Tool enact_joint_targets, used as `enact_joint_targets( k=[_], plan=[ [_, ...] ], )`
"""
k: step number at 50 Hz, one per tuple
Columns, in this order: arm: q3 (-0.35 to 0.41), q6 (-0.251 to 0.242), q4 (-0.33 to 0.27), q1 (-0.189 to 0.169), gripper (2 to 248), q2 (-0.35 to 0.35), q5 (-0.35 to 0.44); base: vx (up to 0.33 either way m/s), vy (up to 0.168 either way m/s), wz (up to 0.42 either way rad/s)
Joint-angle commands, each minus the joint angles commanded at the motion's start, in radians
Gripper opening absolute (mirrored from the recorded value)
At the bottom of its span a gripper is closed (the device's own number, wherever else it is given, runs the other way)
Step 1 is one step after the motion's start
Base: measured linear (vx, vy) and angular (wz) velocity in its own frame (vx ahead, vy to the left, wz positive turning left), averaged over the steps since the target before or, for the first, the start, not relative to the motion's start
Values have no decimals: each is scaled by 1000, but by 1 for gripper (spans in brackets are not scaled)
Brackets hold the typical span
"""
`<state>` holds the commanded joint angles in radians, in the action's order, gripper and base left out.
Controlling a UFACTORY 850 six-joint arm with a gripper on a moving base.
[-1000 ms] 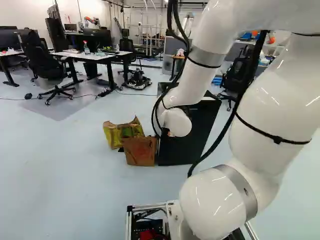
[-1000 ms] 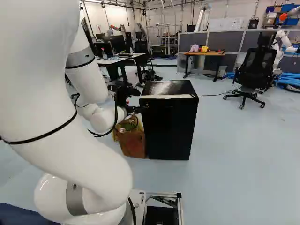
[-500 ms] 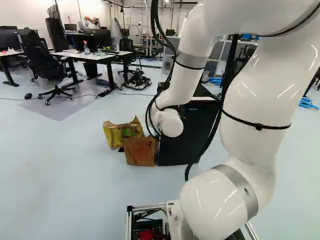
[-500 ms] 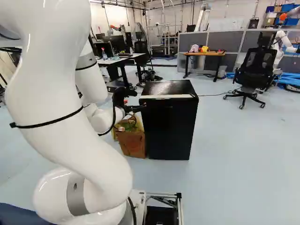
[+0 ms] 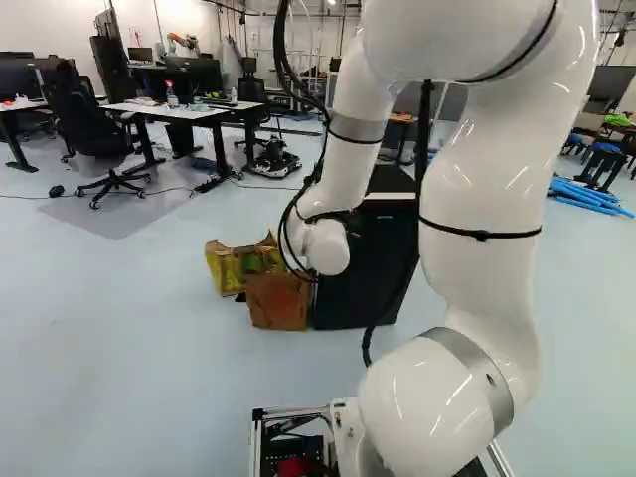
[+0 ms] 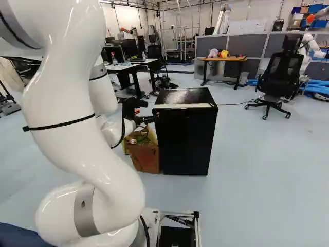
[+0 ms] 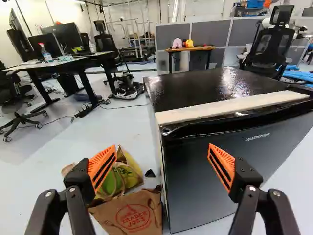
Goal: Grab a drink from the fridge
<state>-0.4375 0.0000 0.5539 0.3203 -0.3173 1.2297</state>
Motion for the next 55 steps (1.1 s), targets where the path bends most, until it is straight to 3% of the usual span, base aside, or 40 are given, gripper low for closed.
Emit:
enact_joint_targets(
  k=[41,55],
  plan=[
    [-116,0,174,51,247,-192,137,0,0,0],
    [-151,0,235,64,247,-215,169,0,0,0]
  ],
)
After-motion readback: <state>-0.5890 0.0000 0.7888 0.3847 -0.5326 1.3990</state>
